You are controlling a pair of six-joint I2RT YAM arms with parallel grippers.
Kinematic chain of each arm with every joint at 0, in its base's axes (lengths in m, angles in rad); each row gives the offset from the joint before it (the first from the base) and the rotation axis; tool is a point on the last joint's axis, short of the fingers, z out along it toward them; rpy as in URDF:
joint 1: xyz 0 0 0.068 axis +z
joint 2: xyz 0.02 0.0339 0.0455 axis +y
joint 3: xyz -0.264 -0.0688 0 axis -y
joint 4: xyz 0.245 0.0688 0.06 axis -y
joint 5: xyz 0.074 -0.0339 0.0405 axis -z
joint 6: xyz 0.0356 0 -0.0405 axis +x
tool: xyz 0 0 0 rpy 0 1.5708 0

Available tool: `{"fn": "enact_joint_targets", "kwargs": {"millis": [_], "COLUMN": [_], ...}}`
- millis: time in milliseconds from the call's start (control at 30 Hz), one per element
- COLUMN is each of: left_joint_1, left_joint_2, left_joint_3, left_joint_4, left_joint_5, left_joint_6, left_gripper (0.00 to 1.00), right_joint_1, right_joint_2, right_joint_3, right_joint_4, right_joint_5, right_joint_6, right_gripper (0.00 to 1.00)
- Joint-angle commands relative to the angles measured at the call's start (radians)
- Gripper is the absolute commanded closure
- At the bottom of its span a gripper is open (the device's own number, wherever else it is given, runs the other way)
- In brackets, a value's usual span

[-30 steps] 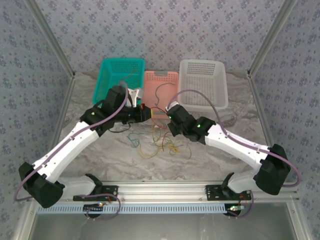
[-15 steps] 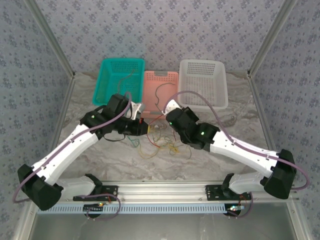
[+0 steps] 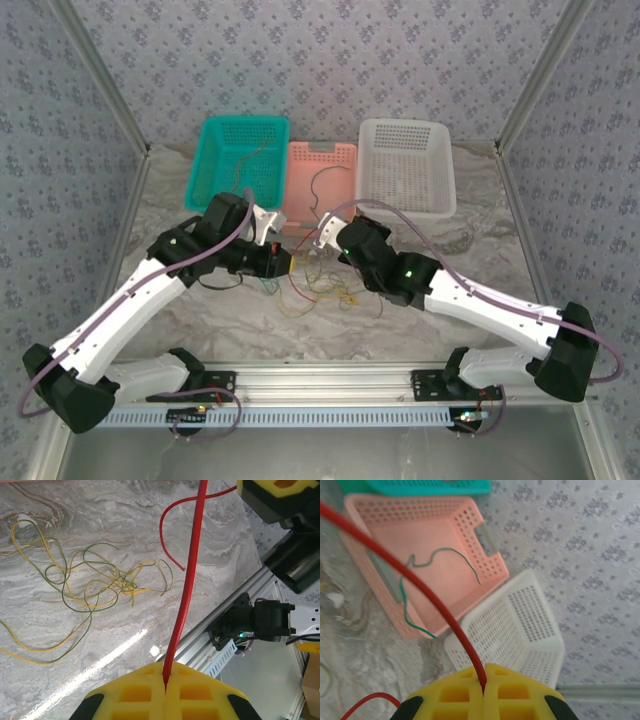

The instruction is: Untangle the cables

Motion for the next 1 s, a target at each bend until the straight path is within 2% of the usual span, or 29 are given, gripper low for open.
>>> {"fn": "enact_joint_targets", "kwargs": {"millis": [0, 67, 133, 233, 300, 400, 500, 633, 700, 833, 967], "left_joint_1": [0.007, 0.025, 0.049, 0.078, 0.088, 0.091, 0.080, 0.009, -0.032, -0.092, -0.142], "left_joint_2": [0.016, 0.033, 0.036, -0.001, -0.045, -0.109, -0.172, -0.247, -0.250, -0.255, -0.244], "left_joint_3": [0.079, 0.102, 0.113, 0.104, 0.094, 0.081, 0.016, -0.203, -0.277, -0.380, -0.390], "left_joint_4": [-0.026, -0.031, -0.014, 0.051, 0.078, 0.077, 0.112, 0.340, 0.428, 0.591, 0.650], "left_joint_5": [0.002, 0.000, -0.016, -0.030, -0.076, -0.144, -0.141, -0.164, -0.203, -0.317, -0.431], "left_joint_6": [0.029, 0.029, 0.005, -0.042, -0.074, -0.114, -0.193, -0.399, -0.487, -0.715, -0.852], "left_gripper": [0.98, 0.77, 0.66, 0.52, 0.41, 0.39, 0.41, 0.43, 0.40, 0.34, 0.32], "right_joint_1": [-0.002, -0.037, -0.106, -0.190, -0.245, -0.343, -0.409, -0.456, -0.445, -0.401, -0.340], "right_joint_2": [-0.004, -0.007, 0.009, 0.076, 0.128, 0.214, 0.251, 0.245, 0.248, 0.252, 0.256], "right_joint_3": [0.074, 0.123, 0.208, 0.315, 0.370, 0.429, 0.420, 0.354, 0.349, 0.345, 0.328], "right_joint_4": [-0.197, -0.274, -0.368, -0.481, -0.544, -0.610, -0.589, -0.455, -0.434, -0.423, -0.402], "right_joint_5": [-0.190, -0.298, -0.472, -0.631, -0.728, -0.865, -0.956, -1.114, -1.128, -1.070, -0.995], "right_joint_6": [0.107, 0.188, 0.281, 0.399, 0.485, 0.599, 0.724, 0.874, 0.897, 0.924, 0.924], "right_gripper": [1.00, 1.00, 1.00, 1.00, 1.00, 1.00, 1.00, 1.00, 1.00, 1.00, 1.00]}}
